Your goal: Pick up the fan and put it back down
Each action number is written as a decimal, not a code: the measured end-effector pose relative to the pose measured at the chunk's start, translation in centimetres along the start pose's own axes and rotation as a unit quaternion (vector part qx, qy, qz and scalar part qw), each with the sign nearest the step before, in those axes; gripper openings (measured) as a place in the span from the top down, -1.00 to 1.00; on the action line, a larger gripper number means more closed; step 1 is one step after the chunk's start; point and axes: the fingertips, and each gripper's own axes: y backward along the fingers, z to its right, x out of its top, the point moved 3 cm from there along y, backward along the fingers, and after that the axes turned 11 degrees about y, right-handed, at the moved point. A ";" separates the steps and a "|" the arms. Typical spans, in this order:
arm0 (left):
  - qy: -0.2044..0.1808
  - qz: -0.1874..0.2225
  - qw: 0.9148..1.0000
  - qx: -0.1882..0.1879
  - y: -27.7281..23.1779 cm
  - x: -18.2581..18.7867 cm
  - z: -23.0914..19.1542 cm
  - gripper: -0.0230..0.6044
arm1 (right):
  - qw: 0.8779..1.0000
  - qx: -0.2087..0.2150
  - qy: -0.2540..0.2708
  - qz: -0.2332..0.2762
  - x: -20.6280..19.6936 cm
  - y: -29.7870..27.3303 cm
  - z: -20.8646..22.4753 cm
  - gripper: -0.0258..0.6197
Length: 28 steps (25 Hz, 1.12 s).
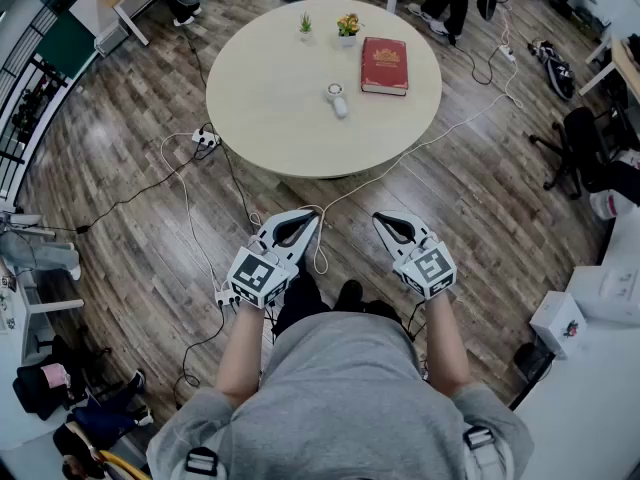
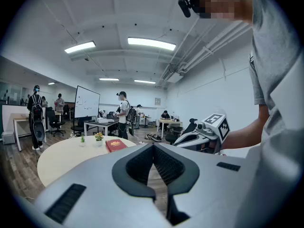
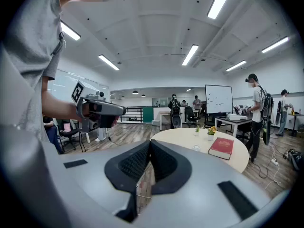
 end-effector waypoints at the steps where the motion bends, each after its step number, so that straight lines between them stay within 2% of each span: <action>1: 0.000 0.002 1.000 0.000 -0.1 0.0 0.2 0.87 | 1.000 0.000 0.000 0.000 -0.2 0.2 0.1 0.92; 11: -0.006 0.001 1.000 0.000 -0.2 -0.1 1.1 0.87 | 1.000 0.002 0.000 0.003 -0.2 0.9 -0.1 0.91; 16: -0.008 0.003 1.000 0.002 0.1 0.1 1.0 0.87 | 0.999 0.014 0.040 0.016 0.7 0.8 -1.2 0.91; 20: -0.009 0.003 1.000 0.002 0.3 0.0 1.0 0.87 | 0.999 0.016 0.040 0.006 0.3 0.6 -1.7 0.91; 28: -0.008 0.005 1.000 -0.003 0.8 -0.1 1.4 0.87 | 0.999 0.003 0.043 0.004 0.6 1.0 -1.9 0.91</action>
